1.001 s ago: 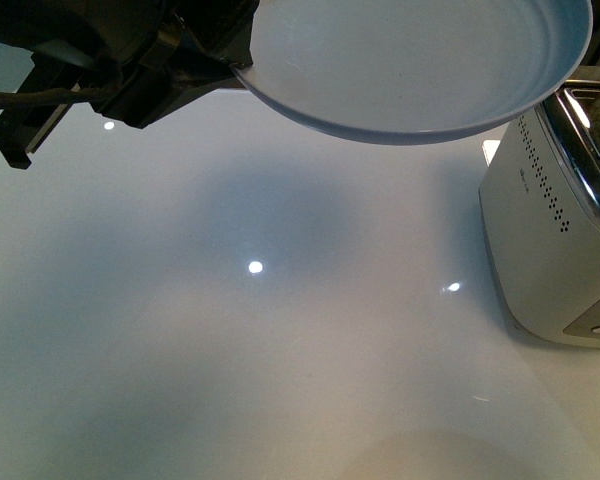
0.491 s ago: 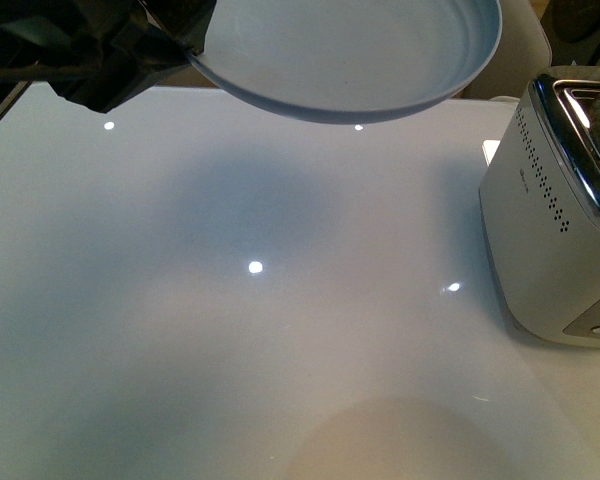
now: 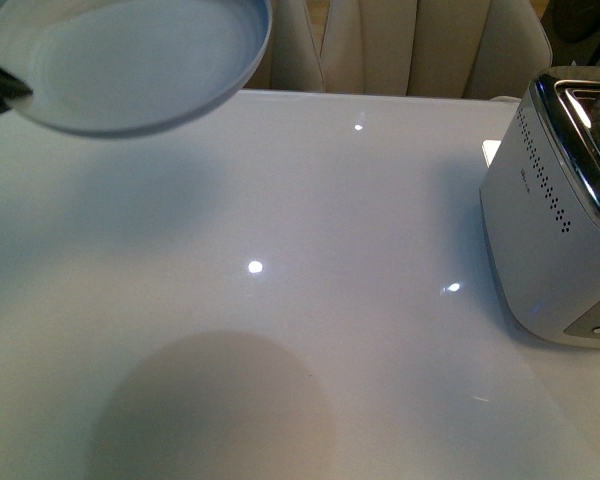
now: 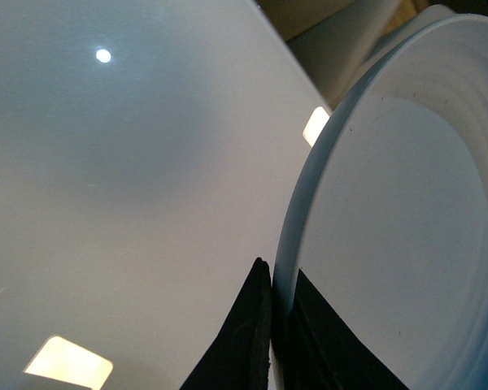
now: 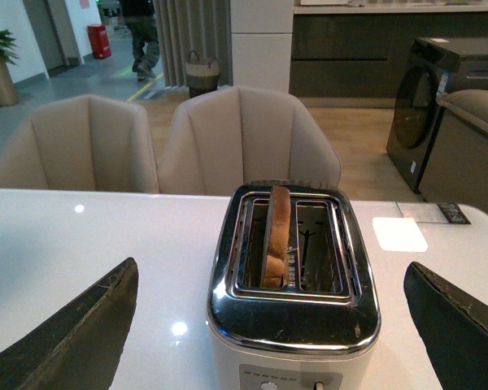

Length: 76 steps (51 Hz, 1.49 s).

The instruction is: Left arm holds plate, right arm toasts bread

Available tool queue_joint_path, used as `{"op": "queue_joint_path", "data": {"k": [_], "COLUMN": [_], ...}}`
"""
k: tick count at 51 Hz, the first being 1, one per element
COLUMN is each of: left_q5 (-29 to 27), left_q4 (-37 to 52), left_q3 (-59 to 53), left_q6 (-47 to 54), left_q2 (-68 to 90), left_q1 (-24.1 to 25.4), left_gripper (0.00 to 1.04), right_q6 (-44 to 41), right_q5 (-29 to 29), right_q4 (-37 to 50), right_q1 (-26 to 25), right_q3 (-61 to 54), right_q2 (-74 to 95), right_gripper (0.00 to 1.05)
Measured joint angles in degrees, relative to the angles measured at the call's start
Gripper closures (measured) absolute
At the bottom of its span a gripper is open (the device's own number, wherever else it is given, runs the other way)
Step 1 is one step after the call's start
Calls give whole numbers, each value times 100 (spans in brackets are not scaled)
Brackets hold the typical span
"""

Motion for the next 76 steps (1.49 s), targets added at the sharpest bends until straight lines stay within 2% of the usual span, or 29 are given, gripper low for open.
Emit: {"op": "queue_joint_path", "data": {"k": [9, 22, 47, 67, 76], "left_q5": [551, 553, 514, 435, 415], "left_q4": [520, 1172, 2006, 2166, 2282], "left_q3": [-269, -387, 31, 42, 26], "left_q6": [776, 1773, 1910, 1773, 1617], "left_q2": [802, 2411, 3989, 4280, 4277], "left_q1": [844, 1628, 1515, 1534, 1530], "left_gripper": [102, 102, 102, 102, 69], "right_q6": [0, 0, 2, 2, 2], "right_q5": [2, 0, 0, 0, 2], "right_q4": [0, 0, 0, 0, 0], "right_q1": [0, 0, 0, 0, 0], "right_q3": [0, 0, 0, 0, 0], "right_q2": [0, 0, 0, 0, 0], "right_gripper": [9, 9, 9, 9, 9]}}
